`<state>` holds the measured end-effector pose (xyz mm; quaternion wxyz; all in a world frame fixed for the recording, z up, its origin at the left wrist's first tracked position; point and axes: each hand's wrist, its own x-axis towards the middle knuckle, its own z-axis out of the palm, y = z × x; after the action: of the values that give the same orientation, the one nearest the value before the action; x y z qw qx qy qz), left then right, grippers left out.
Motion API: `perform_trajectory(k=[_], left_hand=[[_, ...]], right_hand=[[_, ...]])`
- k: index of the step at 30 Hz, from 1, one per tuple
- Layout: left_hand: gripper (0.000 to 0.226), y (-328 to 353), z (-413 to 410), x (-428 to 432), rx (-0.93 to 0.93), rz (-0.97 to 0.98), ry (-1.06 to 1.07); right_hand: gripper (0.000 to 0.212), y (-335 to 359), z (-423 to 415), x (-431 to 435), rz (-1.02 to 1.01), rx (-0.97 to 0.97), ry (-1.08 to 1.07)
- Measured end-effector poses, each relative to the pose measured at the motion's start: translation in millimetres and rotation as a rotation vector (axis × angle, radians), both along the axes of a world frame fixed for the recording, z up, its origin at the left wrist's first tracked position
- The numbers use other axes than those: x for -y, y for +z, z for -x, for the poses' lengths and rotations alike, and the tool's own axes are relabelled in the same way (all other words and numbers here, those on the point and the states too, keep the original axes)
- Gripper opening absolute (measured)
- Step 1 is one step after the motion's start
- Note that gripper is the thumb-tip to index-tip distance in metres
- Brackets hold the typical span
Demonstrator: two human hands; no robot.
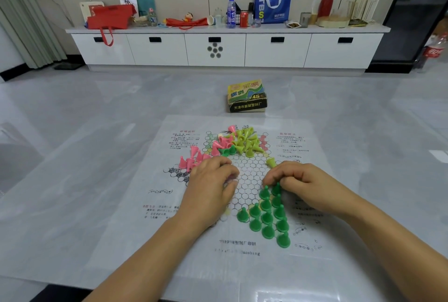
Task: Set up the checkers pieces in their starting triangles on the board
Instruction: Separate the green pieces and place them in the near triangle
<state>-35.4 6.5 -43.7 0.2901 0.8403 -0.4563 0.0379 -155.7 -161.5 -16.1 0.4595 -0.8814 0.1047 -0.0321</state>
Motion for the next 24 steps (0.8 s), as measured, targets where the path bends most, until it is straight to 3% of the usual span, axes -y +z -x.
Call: perform_trajectory(k=[5, 12, 18, 22, 24], left_hand=[[0.023, 1, -1, -1, 0.007, -0.017, 0.007], [0.019, 3, -18, -12, 0.046, -0.031, 0.141], [0.020, 5, -24, -13, 0.089, -0.032, 0.218], [0.035, 3, -27, -12, 0.053, -0.015, 0.260], [0.038, 2, -28, -11, 0.020, -0.024, 0.239]], right_hand=[[0.022, 1, 3, 2, -0.095, 0.034, -0.076], [0.017, 4, 1, 3, 0.052, 0.127, -0.219], [0.017, 17, -45, -9, 0.457, 0.140, -0.076], [0.031, 17, -93, -20, 0.760, 0.098, -0.009], [0.027, 16, -105, -20, 0.855, 0.075, 0.009]])
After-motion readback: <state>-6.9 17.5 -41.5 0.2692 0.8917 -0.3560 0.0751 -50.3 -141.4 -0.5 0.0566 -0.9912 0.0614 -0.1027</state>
